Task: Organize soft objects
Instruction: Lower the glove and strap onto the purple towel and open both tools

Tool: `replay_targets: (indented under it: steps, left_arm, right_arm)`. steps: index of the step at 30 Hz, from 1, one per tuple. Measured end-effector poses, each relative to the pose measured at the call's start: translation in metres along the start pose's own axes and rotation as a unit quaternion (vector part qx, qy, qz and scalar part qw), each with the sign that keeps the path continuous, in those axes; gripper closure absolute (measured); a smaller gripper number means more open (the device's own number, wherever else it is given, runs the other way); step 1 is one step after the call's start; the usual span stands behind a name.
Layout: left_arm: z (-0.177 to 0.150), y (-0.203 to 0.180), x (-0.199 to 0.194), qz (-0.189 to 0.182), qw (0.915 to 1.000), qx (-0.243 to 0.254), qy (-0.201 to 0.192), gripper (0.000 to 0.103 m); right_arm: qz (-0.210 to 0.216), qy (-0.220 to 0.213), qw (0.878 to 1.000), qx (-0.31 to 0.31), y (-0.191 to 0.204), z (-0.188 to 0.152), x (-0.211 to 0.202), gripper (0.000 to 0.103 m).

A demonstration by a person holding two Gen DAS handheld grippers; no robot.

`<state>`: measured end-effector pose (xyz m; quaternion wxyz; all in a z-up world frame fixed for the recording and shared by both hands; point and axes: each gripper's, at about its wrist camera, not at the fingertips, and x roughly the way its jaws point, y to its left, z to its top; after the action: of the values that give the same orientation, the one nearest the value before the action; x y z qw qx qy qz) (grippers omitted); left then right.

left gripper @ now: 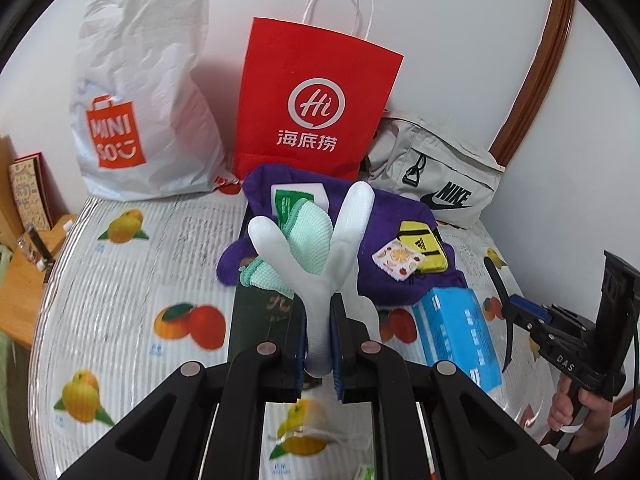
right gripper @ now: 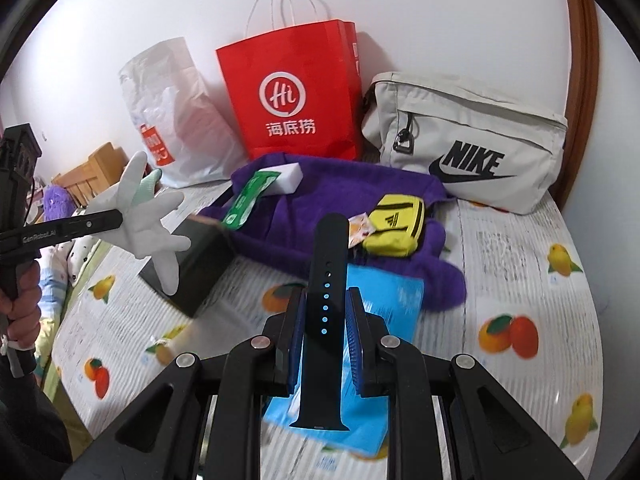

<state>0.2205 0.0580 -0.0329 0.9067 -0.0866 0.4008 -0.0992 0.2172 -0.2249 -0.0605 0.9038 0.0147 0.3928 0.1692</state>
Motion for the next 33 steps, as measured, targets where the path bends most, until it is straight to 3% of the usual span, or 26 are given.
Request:
replay_targets:
  steps: [16,25,33]
  left_arm:
    - [0.055,-0.005,0.078,-0.009,0.9996,0.006,0.028,0.092]
    - [0.073,-0.009,0.12,-0.027,0.9985,0.004,0.047,0.092]
    - [0.074,-0.015,0.168,-0.042,0.9942,0.009,0.098,0.092]
  right_arm:
    - [-0.016,0.005,1.0,0.003,-0.049,0.07,0.081,0.083]
    - [-0.019,0.036,0.999,-0.009,-0.06,0.083,0.128,0.083]
    - [-0.023,0.07,0.997,-0.011,-0.066,0.082,0.157,0.083]
